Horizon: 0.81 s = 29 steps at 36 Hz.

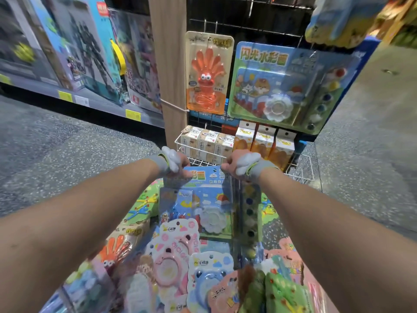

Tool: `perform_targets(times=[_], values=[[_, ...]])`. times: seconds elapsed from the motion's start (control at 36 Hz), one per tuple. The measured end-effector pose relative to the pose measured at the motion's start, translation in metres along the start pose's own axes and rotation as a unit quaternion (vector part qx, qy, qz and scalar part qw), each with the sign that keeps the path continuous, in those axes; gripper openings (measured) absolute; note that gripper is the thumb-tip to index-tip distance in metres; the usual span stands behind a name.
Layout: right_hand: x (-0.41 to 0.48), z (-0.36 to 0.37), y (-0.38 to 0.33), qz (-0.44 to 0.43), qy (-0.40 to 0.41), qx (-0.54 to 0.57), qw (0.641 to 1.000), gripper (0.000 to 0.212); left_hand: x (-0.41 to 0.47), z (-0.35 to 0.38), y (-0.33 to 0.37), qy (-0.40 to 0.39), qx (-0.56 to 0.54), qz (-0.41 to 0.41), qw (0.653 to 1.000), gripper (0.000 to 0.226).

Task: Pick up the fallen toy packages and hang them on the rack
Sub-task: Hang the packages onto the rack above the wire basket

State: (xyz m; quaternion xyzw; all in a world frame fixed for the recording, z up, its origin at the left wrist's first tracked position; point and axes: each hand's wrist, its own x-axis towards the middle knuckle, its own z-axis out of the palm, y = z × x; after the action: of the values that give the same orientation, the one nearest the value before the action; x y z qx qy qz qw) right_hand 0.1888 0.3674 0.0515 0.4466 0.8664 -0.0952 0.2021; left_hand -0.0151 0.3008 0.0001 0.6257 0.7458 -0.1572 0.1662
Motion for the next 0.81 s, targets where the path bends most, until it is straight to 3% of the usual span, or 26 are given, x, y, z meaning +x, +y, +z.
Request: perform_targets(times=[0.08,0.25,0.33,0.44,0.56,0.81], values=[[-0.005,-0.005,0.008,-0.004,0.02,0.031,0.999,0.041,-0.007,-0.015,0.008,0.011,0.0,-0.014,1.0,0.041],[-0.011,-0.017,0.018,-0.009,0.029,0.044,0.999,0.027,-0.009,-0.025,0.007,0.044,-0.063,-0.026,0.997,0.055],[-0.015,-0.024,0.023,-0.004,0.048,0.029,0.998,0.038,-0.01,-0.027,0.008,0.053,-0.096,-0.021,0.994,0.054],[-0.015,-0.028,0.03,-0.001,0.064,0.039,0.997,0.022,-0.015,-0.034,0.015,0.099,-0.119,-0.029,0.987,0.045],[-0.016,-0.031,0.042,0.003,0.114,0.094,0.989,0.031,-0.013,-0.043,0.016,0.15,-0.187,-0.025,0.97,0.038],[-0.024,-0.052,0.068,0.023,0.127,0.095,0.987,0.032,-0.008,-0.064,0.029,0.223,-0.263,0.006,0.939,0.022]])
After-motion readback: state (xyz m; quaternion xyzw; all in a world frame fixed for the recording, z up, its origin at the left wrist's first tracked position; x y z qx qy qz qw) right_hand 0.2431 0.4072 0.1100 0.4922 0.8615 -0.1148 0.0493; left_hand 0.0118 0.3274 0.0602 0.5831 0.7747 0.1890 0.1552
